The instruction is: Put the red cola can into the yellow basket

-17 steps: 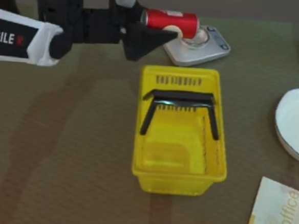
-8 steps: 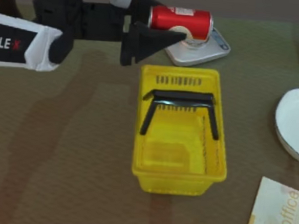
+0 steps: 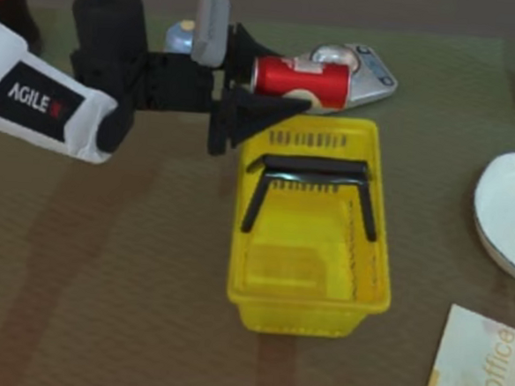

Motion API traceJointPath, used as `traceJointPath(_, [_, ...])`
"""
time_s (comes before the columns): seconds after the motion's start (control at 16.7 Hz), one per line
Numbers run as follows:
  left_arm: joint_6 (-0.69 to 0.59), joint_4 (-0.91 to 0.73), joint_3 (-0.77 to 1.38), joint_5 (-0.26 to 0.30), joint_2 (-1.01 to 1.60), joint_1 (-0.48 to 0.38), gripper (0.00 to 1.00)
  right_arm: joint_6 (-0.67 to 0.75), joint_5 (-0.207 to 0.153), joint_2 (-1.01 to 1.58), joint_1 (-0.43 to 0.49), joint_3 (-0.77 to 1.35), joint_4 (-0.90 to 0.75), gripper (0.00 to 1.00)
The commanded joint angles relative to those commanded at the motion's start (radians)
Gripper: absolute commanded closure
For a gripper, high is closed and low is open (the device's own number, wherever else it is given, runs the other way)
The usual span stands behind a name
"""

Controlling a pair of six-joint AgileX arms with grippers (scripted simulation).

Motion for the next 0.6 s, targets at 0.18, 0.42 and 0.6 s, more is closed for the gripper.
traceJointPath(0.18, [-0.002,0.103,-0.025,0.000,0.078,0.006,1.00,0.000,0.000,0.000,0.000,0.000,0.000,0.00])
traceJointPath(0.42, [-0.003,0.120,-0.031,-0.001,0.093,0.008,1.00,0.000,0.000,0.000,0.000,0.000,0.000,0.00])
traceJointPath(0.6, [-0.003,0.120,-0.031,-0.001,0.093,0.008,0.85,0.000,0.000,0.000,0.000,0.000,0.000,0.00])
